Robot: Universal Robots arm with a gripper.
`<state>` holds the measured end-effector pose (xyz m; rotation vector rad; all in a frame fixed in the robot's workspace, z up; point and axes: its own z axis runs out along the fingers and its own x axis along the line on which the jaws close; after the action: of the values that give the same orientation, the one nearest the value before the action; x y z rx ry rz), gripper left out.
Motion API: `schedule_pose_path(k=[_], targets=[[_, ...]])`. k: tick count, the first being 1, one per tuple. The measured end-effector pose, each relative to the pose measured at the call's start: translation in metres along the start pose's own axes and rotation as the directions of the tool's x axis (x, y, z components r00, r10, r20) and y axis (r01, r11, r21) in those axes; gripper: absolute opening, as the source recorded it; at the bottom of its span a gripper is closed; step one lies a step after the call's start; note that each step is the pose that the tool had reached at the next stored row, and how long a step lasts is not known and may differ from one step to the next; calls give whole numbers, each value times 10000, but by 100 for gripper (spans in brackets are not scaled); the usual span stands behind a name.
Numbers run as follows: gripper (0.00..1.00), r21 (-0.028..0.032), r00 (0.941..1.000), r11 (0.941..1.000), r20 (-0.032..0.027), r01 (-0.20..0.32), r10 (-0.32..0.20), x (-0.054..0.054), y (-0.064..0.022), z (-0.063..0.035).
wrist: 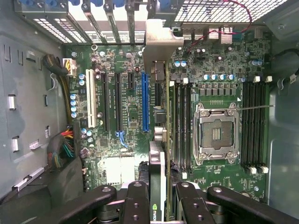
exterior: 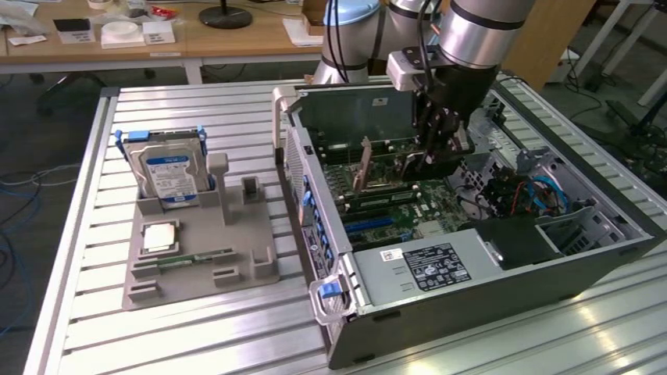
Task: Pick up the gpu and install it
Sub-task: 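Insert the gpu into the slot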
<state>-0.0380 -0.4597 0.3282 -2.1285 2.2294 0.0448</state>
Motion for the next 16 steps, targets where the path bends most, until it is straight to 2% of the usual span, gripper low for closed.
schedule_pose_path(k=[11, 16], targets=[[27, 0, 10000, 10000, 0, 1, -1, 12, 5, 0], [27, -1, 10000, 10000, -1, 1, -1, 15, 35, 17]])
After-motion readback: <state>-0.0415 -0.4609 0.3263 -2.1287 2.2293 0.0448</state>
